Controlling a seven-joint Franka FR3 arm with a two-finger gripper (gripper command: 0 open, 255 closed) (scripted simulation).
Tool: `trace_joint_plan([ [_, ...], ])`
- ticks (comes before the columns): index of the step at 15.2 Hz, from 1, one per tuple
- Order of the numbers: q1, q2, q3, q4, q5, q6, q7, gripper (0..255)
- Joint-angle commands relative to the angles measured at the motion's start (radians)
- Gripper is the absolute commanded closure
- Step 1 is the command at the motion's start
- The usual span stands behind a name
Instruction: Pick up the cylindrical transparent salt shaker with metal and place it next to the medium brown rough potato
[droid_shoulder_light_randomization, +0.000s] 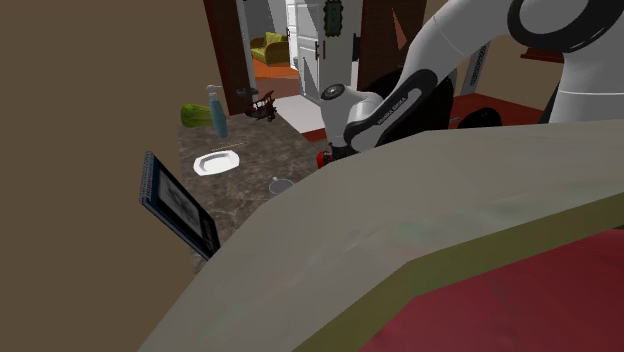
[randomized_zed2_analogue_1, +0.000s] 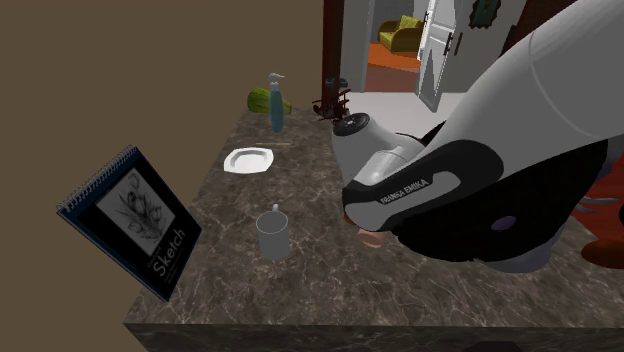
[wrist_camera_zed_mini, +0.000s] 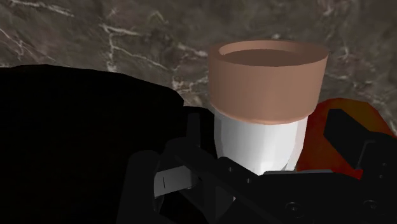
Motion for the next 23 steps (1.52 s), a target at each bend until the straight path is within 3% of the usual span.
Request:
trace_joint_plan([
  [1, 0.0, 0.016, -0.006, -0.002, -0.018, 0.015, 0.013, 0],
  [9, 0.0, 0.016, -0.006, -0.002, -0.018, 0.015, 0.013, 0],
  [10, 0.0, 0.016, -0.006, -0.002, -0.018, 0.015, 0.013, 255],
  [19, 0.0, 0.016, -0.007, -0.002, -0.018, 0.015, 0.013, 255],
  [23, -0.006, -0.027, 0.006, 0.001, 0.027, -0.018, -0.029, 255],
])
